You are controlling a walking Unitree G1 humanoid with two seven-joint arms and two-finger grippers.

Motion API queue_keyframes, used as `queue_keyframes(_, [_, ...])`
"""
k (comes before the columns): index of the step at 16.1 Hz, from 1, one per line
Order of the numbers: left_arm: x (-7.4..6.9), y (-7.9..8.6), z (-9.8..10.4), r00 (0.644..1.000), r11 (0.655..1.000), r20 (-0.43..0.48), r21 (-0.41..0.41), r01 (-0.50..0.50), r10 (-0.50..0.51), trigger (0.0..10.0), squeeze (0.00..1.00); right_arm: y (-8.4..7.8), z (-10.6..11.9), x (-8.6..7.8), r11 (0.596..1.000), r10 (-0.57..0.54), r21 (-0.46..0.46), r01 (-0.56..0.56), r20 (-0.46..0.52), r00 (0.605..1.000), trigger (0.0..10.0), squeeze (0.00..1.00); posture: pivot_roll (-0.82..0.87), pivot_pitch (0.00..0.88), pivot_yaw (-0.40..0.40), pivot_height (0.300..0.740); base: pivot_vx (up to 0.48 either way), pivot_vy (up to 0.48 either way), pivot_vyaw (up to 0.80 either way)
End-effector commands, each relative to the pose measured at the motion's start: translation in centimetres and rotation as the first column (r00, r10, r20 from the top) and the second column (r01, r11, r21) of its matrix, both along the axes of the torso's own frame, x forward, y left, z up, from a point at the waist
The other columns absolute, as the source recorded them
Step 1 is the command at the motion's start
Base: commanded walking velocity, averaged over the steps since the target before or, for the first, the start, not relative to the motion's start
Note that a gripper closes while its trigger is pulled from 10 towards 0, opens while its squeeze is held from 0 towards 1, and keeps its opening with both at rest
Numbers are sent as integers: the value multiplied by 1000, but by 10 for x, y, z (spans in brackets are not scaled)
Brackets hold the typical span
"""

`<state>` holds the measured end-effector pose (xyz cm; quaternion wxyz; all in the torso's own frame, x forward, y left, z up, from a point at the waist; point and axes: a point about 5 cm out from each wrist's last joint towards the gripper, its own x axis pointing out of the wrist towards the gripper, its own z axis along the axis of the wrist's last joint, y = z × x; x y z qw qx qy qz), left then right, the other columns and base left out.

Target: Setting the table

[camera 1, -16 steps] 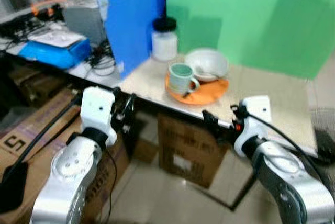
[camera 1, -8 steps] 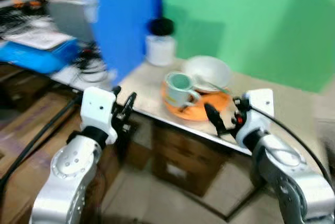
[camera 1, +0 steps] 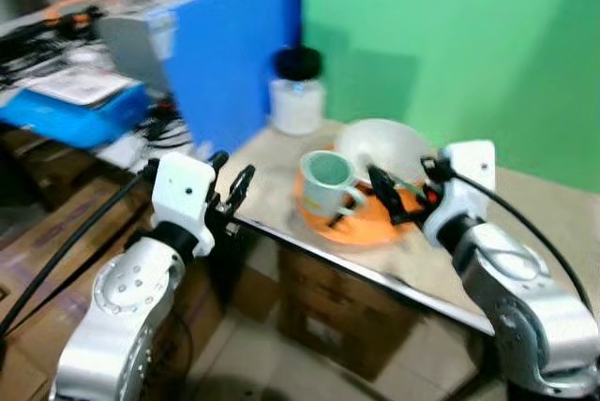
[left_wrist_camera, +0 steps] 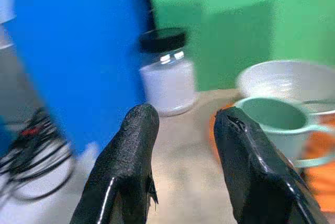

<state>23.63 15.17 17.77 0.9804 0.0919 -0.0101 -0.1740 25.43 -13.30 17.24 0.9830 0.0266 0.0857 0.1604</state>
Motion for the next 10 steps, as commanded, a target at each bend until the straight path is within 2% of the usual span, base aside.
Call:
queue_keyframes(1, [1,-2,3,1000,1000,9,9,30,-30,10000,0,1,2,4,1000,8,-16,-8,0,1000,10000,1000,147,0,-5,740,322,0,0])
queue_keyframes(3, [2,-4,4,998,998,12,12,54,-54,10000,0,0,5,9,999,13,-30,-13,4,1000,10000,1000,147,0,-5,740,324,0,0])
queue_keyframes(5, [2,-4,5,998,998,15,14,59,-59,10000,0,1,10,13,999,36,-35,-35,14,999,10000,1000,143,0,-1,740,319,0,-788])
queue_keyframes(10, [2,-4,5,998,998,12,14,66,-66,10000,0,7,22,22,993,117,-14,-117,4,993,10000,1000,143,0,-5,740,312,0,0])
